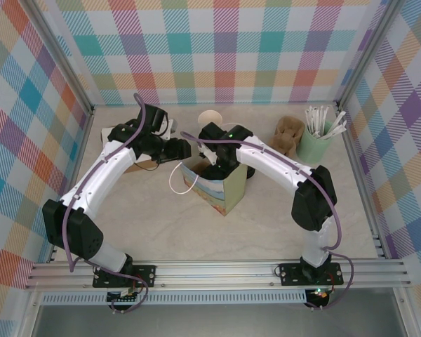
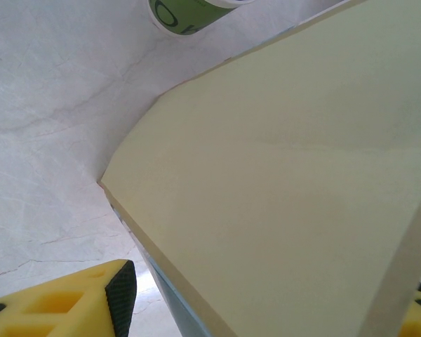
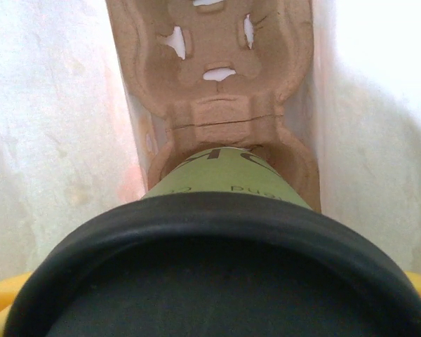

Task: Pack the takeout coffee

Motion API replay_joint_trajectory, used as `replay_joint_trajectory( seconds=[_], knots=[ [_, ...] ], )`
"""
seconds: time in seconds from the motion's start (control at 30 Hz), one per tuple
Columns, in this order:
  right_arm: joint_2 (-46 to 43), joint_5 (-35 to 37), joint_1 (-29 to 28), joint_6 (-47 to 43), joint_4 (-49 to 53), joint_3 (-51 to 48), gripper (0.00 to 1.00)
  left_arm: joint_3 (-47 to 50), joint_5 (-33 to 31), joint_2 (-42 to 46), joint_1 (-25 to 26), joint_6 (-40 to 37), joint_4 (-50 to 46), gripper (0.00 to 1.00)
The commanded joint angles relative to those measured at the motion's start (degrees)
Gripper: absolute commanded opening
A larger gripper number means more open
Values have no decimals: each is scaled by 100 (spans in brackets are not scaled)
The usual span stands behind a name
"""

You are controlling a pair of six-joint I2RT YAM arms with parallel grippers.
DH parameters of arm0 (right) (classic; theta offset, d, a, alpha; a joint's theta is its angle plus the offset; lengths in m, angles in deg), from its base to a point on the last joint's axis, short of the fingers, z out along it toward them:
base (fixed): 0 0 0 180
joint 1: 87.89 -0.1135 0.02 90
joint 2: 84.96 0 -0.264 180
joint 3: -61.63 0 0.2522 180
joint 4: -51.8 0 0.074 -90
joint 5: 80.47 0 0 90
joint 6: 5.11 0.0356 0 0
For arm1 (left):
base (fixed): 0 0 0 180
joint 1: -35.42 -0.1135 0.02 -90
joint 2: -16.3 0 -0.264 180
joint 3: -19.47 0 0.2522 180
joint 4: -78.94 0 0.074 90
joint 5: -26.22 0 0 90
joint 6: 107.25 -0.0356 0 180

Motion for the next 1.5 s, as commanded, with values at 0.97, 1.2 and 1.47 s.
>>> replay_joint_trajectory(
  seconds=[0.97, 1.2, 1.47],
  knots=[
    [99, -55, 47, -114, -393, -434, 88, -167, -40, -26, 50, -72, -162, 59],
    [156, -52, 56, -102, -363, -497, 88, -176, -38, -28, 50, -57, -162, 59],
    [221, 4, 73, -94, -229, -489, 88, -176, -38, -19, 50, -57, -170, 59]
  ],
)
